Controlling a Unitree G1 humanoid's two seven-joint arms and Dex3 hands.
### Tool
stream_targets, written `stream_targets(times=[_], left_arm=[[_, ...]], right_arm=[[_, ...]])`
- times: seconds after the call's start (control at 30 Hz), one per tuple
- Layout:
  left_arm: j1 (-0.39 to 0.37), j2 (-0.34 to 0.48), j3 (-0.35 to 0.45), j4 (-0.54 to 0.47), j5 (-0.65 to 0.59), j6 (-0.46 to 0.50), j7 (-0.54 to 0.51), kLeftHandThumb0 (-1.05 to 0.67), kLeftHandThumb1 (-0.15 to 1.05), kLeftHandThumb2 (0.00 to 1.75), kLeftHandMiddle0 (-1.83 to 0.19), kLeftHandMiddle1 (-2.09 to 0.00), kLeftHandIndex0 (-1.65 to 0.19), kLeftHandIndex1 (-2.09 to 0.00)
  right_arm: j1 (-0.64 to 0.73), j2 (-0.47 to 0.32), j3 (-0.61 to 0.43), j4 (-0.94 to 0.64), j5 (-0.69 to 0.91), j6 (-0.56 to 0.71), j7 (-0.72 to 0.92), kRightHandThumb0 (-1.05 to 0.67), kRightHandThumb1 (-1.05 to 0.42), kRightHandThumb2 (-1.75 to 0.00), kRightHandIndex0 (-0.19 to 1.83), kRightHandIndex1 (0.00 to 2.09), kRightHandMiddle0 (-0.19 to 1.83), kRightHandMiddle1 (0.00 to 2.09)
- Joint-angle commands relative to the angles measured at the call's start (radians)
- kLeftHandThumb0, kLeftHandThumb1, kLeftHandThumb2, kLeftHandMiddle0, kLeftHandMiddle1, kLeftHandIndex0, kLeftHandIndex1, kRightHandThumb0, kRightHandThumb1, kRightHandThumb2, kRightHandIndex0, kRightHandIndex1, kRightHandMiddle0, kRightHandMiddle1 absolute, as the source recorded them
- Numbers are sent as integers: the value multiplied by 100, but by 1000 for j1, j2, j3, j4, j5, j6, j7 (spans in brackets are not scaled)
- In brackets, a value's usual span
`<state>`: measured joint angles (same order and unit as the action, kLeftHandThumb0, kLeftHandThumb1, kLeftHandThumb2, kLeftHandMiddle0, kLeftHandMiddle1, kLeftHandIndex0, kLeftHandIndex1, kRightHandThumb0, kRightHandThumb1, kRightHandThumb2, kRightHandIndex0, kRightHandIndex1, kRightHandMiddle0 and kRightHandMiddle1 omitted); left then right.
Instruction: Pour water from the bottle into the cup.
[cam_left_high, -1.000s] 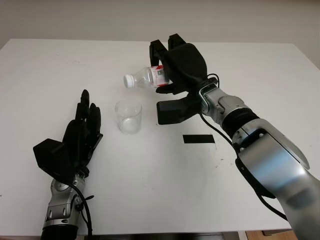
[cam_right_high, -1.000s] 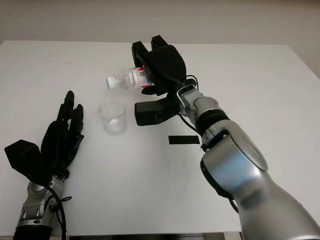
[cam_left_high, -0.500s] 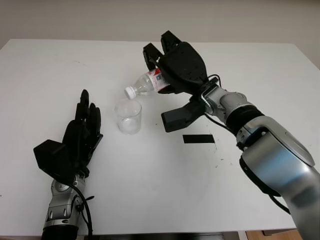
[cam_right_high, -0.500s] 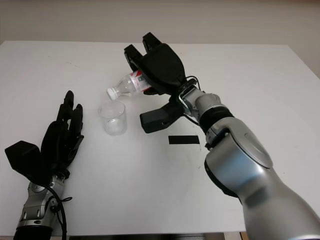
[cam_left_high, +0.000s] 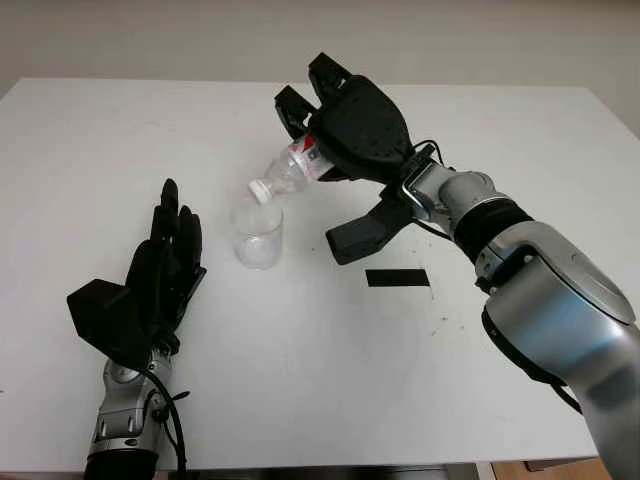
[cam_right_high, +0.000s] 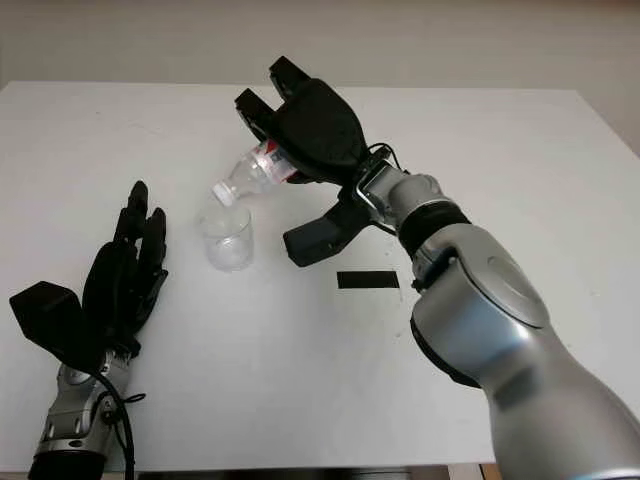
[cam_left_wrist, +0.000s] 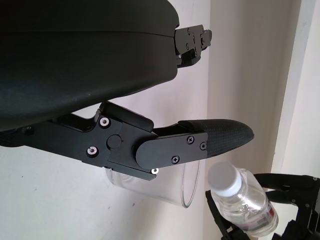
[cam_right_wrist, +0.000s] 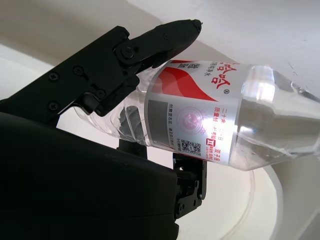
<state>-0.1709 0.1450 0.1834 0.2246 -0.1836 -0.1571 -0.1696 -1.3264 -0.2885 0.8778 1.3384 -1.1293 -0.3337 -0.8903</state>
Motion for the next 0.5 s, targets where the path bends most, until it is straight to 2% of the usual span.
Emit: stream_targets(times=[0.0,0.27,0.47], left_arm=[[-2,0,-4,12,5,-7,-4,-77,105,55,15,-5,16,-5],[-4,0,-2,14,2,-11,-5,-77,105,55,16,-5,16,-5],[-6,0,-2,13,-1,-2,-9,-77,105,55,16,-5,17,-5]], right_arm=[[-43,-10,12,-2,-11,15,-23,-52,-105,-39,98,209,35,209],[-49,-1,33,-1,-30,53,-45,-54,-105,-33,100,209,36,209],[-42,-2,18,-1,-13,31,-40,-52,-105,-31,102,209,36,209]])
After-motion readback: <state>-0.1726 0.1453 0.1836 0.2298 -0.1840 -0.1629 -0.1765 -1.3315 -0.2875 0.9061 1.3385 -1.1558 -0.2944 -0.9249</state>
